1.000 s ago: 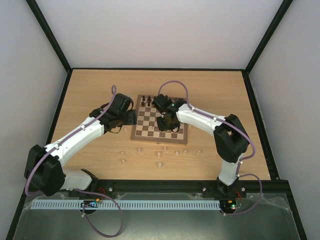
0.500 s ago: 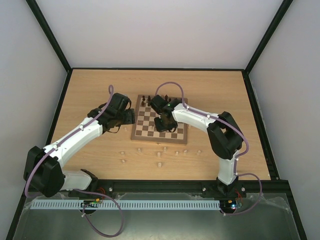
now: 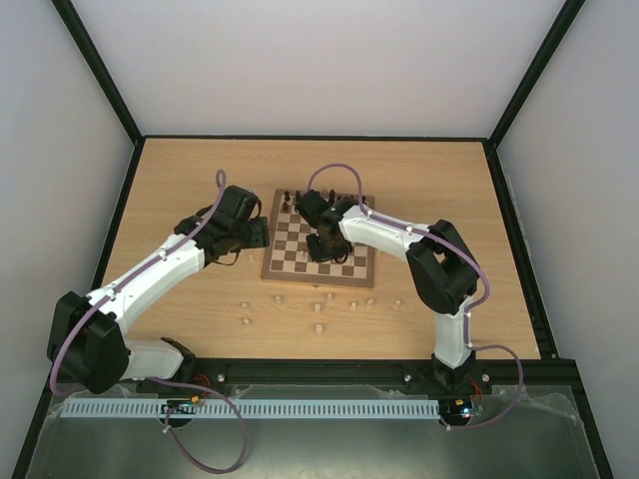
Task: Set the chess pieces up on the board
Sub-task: Place the chess piece on the chessboard, then pick up the chess piece at the center of the board.
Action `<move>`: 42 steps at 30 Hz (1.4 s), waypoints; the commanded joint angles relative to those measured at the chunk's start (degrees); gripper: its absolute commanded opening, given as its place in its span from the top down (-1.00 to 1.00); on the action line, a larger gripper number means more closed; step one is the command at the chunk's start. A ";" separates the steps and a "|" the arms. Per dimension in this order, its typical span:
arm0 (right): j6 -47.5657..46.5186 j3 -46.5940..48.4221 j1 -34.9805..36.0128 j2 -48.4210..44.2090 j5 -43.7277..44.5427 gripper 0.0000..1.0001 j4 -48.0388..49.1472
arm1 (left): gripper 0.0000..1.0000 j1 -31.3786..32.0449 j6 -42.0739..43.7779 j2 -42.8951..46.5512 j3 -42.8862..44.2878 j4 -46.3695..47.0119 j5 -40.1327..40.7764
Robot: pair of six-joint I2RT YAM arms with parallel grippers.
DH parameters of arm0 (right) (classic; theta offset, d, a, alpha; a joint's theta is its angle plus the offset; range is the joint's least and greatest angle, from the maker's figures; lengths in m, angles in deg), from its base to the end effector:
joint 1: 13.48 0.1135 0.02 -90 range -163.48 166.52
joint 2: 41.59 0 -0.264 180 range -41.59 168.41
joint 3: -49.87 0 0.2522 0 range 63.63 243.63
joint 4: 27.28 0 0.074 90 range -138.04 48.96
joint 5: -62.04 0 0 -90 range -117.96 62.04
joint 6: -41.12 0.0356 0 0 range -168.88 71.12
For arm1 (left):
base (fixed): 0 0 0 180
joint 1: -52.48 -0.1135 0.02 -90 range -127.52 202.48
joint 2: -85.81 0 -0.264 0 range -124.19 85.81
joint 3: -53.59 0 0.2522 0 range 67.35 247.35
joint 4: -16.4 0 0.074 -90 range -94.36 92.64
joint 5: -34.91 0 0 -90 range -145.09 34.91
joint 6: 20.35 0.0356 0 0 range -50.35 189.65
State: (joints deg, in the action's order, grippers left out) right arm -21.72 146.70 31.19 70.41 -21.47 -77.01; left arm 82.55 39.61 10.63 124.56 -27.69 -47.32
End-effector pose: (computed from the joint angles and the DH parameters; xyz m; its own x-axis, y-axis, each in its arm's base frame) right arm 0.2935 0.2845 0.1932 -0.8763 -0.2285 -0.4241 -0.2972 0.9493 0.1026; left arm 0.2419 -0.1345 0.2686 -0.7689 -0.1280 -0.6264 0.0389 0.9686 -0.2456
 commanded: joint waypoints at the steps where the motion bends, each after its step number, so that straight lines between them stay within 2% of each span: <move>1: -0.35 1.49 0.38 0.62 1.32 0.69 -2.10 | -0.37 -0.51 -0.47 0.82 -0.65 0.15 0.67; 8: -0.89 1.43 0.41 -1.72 0.71 0.46 -1.38 | -0.38 -0.53 -1.09 0.73 -1.50 0.05 0.69; 14: -1.63 -0.30 0.42 -9.79 -0.19 0.30 -0.39 | -0.38 -0.53 -3.19 -1.16 -2.63 -1.14 -0.43; 21: -2.99 -6.16 0.40 -20.34 0.48 0.23 0.03 | -0.37 0.31 -5.02 -5.61 -2.39 -1.78 1.44; 31: -4.61 -12.58 0.34 -28.14 1.69 0.24 -1.00 | -0.28 1.29 -5.48 -14.89 -0.68 -2.62 7.51; 39: -5.08 -14.18 0.29 -29.78 1.88 0.26 -0.88 | 0.11 0.29 -3.47 -19.50 1.79 -1.81 5.26; 42: -5.17 -14.57 0.33 -29.91 2.07 0.26 -0.86 | 0.20 -0.34 -2.93 -20.54 1.83 -1.43 4.73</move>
State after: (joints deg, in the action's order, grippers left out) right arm -25.87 133.19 31.19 41.74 -20.16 -75.83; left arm 83.09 35.61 -8.47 124.96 -28.60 -42.18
